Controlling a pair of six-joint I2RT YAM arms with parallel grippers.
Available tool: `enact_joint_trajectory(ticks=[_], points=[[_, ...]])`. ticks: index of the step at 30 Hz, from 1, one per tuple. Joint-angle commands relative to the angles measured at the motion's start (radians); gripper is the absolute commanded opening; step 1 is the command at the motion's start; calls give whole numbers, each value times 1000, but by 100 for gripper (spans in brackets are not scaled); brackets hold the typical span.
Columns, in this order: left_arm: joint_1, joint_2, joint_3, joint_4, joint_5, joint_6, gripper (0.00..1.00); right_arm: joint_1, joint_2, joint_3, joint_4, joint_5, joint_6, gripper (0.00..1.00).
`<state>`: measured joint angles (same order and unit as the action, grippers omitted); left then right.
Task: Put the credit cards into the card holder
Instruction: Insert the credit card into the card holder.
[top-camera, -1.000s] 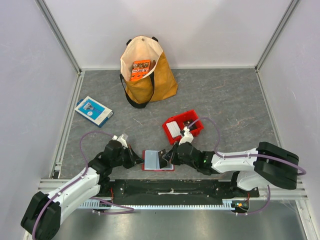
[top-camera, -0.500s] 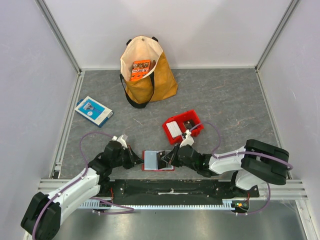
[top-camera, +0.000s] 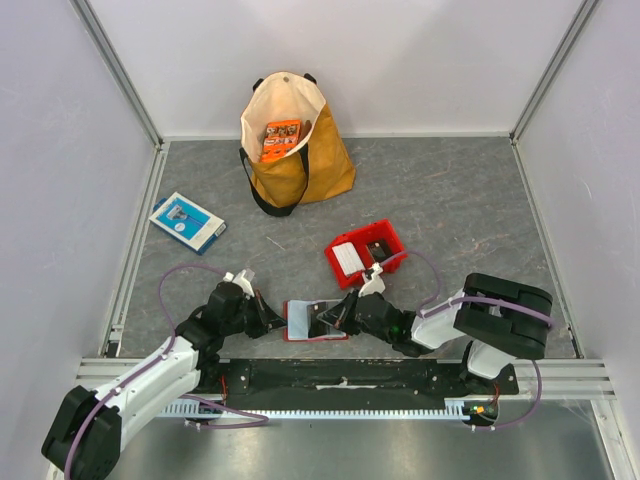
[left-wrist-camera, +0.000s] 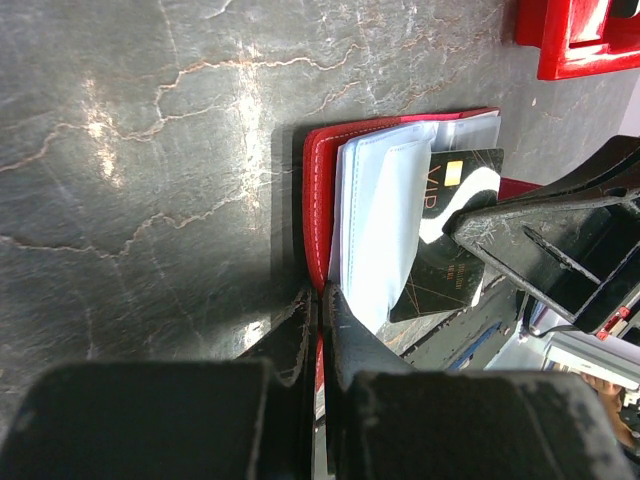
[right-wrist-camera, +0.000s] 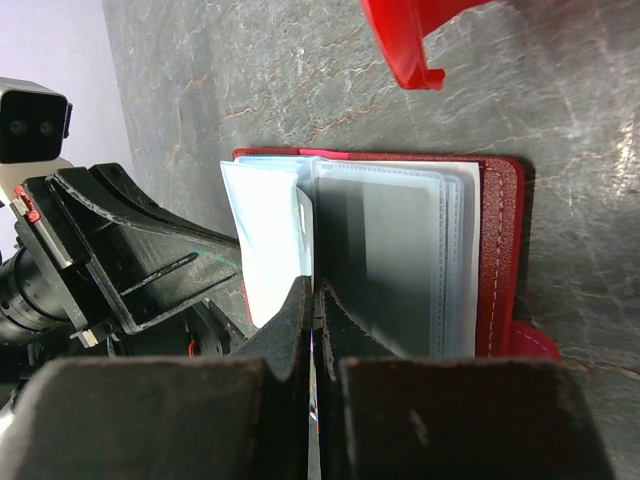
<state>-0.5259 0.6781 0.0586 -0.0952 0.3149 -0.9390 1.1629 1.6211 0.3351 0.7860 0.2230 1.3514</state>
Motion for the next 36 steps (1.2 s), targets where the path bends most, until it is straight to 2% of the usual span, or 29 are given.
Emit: enact_joint_trajectory(ticks=[1,5,9,15,25,36], points=[[-3,-9,-22,12,6,-32,2,6,25,10,-39,-13,-1,0],[0,-11,-20,9,6,-32,2,4,8,10,-51,21,-4,0],[-2,-23,-19,0,4,-32,2,1,-55,56,-226,73,-69,0],[0,-31,-22,-6,1,-30,2,-3,-106,87,-355,130,-127,0],[-2,-23,-19,2,4,-30,2,-2,22,121,-262,18,-103,0],[-2,-20,-8,-11,-14,-32,2,1,-32,59,-266,-19,-23,0]])
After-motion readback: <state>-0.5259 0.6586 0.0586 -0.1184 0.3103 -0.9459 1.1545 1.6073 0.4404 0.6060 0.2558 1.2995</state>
